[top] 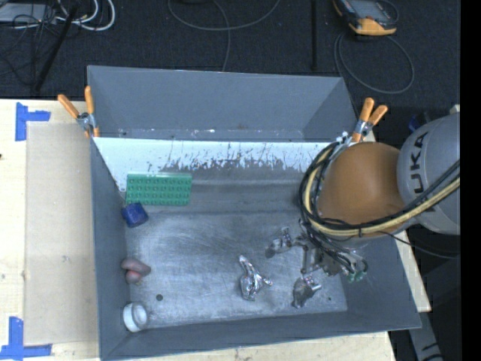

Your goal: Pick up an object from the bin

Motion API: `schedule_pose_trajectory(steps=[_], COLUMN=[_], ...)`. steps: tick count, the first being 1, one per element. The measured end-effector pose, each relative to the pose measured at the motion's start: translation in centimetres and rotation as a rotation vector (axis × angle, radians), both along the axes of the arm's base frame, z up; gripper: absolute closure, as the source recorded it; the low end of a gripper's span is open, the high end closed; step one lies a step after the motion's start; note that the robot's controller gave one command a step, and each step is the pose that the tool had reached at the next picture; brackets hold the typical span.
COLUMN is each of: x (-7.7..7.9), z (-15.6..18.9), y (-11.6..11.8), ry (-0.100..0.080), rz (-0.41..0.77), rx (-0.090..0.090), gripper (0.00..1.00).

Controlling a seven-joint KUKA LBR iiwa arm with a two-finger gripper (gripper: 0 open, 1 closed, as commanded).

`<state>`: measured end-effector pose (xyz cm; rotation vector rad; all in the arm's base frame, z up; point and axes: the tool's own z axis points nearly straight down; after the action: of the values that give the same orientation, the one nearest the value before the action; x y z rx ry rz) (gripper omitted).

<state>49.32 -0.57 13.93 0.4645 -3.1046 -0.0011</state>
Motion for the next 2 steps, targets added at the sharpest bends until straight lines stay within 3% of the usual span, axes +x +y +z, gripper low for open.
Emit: schedule_pose_trajectory(steps=[1, 2], x=[6.03, 6.15], z=[-6.23, -5.99], y=[7.09, 6.93], ry=[-0.001, -0.004], rz=[0.282, 0.280], rx=[0.003, 0.001], gripper=[0.00, 1.00])
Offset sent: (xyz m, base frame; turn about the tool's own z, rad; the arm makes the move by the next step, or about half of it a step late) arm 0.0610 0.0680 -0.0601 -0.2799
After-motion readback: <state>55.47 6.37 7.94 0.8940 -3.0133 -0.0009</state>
